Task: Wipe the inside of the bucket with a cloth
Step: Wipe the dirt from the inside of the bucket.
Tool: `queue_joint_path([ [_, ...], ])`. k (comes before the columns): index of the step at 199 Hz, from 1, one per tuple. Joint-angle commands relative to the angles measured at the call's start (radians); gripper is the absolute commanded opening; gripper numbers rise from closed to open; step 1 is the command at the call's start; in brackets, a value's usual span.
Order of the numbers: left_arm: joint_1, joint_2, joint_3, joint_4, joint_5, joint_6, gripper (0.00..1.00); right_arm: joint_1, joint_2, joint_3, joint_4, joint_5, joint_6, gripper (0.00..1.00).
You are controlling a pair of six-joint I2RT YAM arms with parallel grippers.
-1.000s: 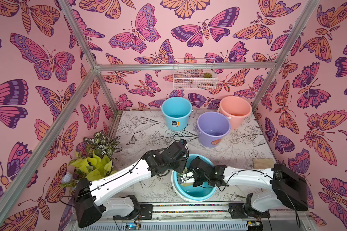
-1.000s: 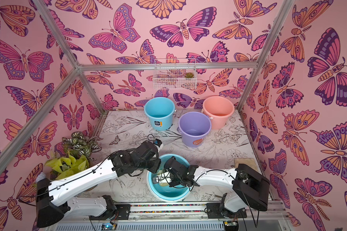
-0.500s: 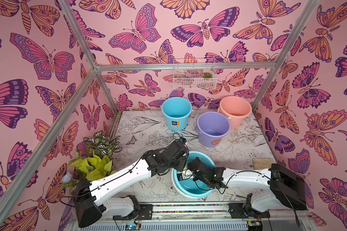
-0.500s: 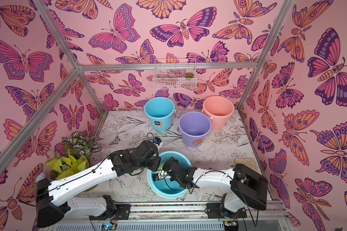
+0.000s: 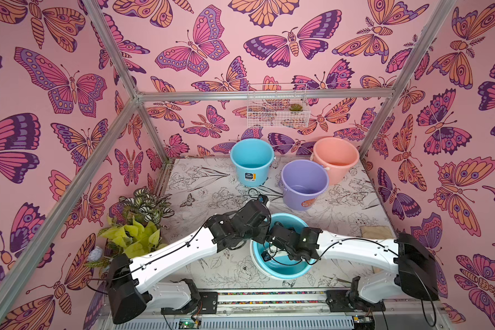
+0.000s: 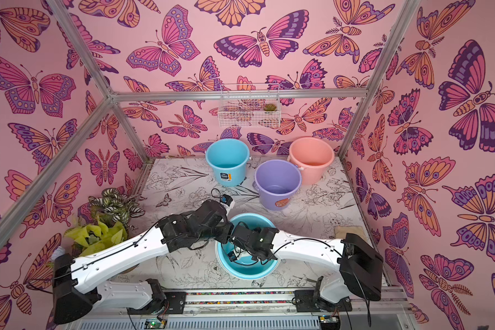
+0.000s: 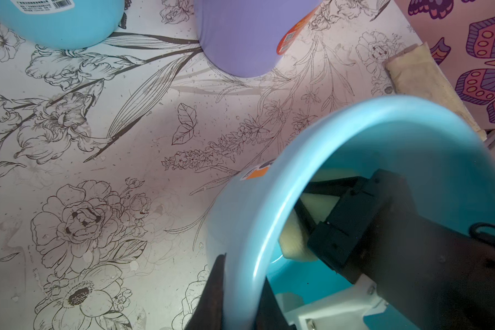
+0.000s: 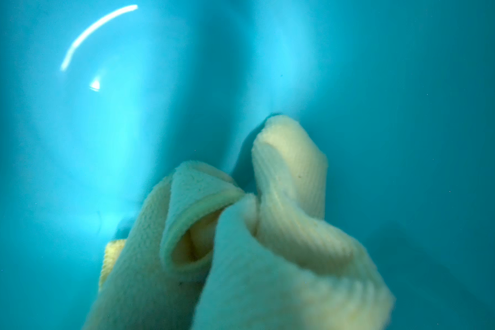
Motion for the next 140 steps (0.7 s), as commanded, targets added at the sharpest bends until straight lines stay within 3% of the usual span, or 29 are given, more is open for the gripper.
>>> queue_joint_path([
  [1,-0.013,0.034,0.015,0.041,0.035,-0.017,0.00,0.006,-0.003,0.040,-0.200,-0.143,0.077,0.00],
  [37,-0.013,0.045,0.019,0.043,0.029,-0.017,0.00,-0.031,-0.035,0.007,-0.177,-0.418,0.089,0.00],
  [75,-0.015,0.063,0.024,0.044,0.029,-0.019,0.00,-0.104,-0.072,-0.068,0.015,-0.698,0.114,0.00],
  [140,-0.017,0.085,0.036,0.047,0.033,-0.014,0.00,-0.127,-0.056,-0.156,0.393,-0.913,0.216,0.00],
])
